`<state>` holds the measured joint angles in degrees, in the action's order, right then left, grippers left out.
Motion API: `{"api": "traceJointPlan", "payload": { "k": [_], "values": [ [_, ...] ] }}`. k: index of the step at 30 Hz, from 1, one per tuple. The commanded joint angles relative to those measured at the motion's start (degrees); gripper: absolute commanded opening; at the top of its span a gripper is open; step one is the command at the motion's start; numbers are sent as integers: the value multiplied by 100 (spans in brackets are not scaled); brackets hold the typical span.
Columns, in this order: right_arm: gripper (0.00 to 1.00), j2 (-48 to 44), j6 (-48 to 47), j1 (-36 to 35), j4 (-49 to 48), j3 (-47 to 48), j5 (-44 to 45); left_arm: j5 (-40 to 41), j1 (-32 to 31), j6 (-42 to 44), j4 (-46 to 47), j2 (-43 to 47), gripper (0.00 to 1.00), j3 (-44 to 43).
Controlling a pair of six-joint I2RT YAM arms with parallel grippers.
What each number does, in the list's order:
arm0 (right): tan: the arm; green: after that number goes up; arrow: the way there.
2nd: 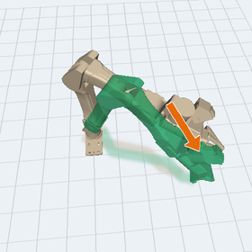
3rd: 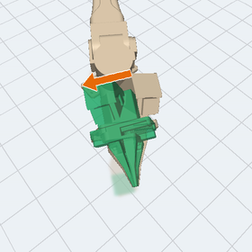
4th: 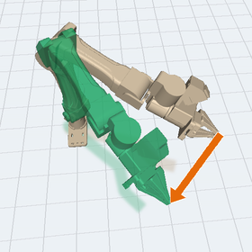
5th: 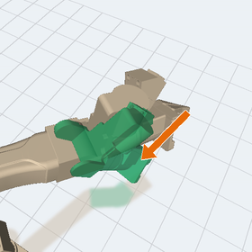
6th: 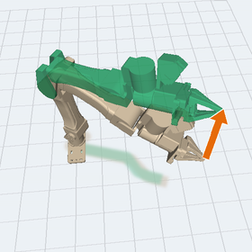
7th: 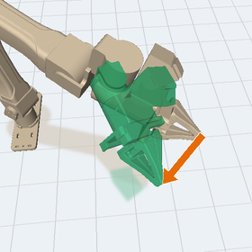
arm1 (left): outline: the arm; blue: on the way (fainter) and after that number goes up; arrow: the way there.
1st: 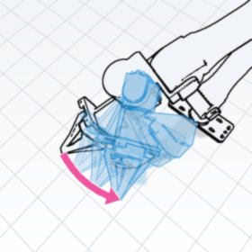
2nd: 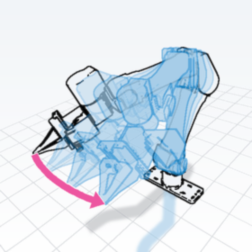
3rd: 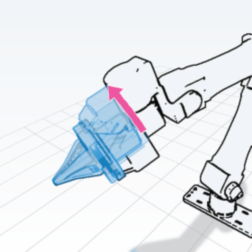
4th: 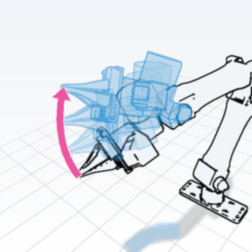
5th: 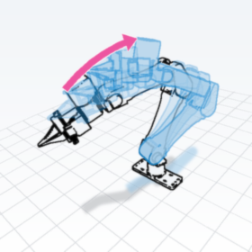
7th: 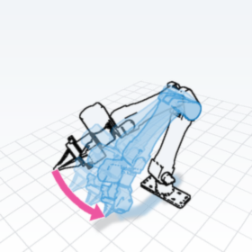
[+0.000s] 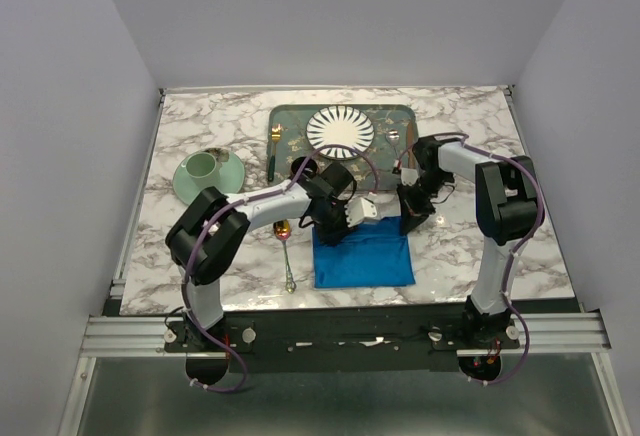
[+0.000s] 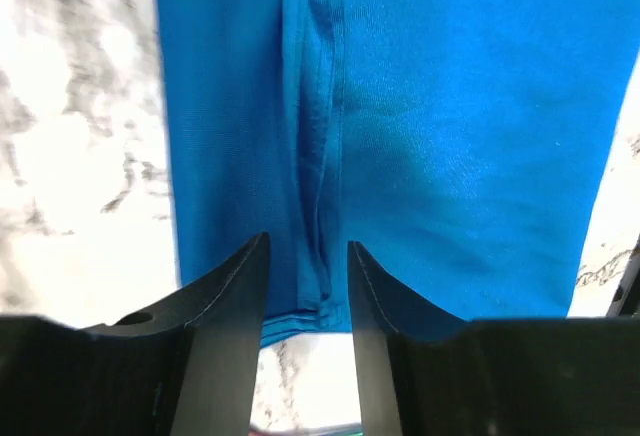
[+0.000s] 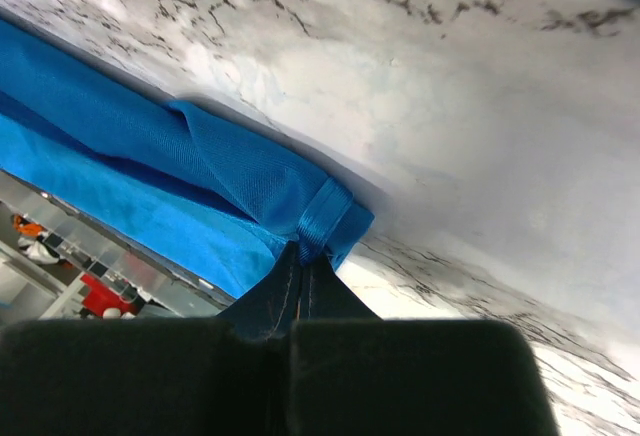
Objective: Fold the napkin into a case and place the utensils inside
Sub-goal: Fold the lower triangle-folded napkin at the center of the board.
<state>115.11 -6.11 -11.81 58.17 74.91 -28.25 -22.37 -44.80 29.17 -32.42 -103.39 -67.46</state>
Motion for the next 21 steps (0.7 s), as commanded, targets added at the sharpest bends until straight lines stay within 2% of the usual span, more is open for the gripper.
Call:
{"api": "traceJointPlan", "payload": {
  "k": [1,9,14,21],
  "values": [
    [1,108,-153,-5,-52,278,127,-31,-55,-253,412,584,50,-117],
    [1,108,-206,-5,54,454,-111,768,-714,-236,1466,189,54,-276],
    [1,117,-180,-5,45,410,-146,1208,-1119,-52,1669,-365,53,-627],
    [2,134,-154,4,45,454,-198,1376,-1312,98,1678,-805,49,-830]
  ]
}}
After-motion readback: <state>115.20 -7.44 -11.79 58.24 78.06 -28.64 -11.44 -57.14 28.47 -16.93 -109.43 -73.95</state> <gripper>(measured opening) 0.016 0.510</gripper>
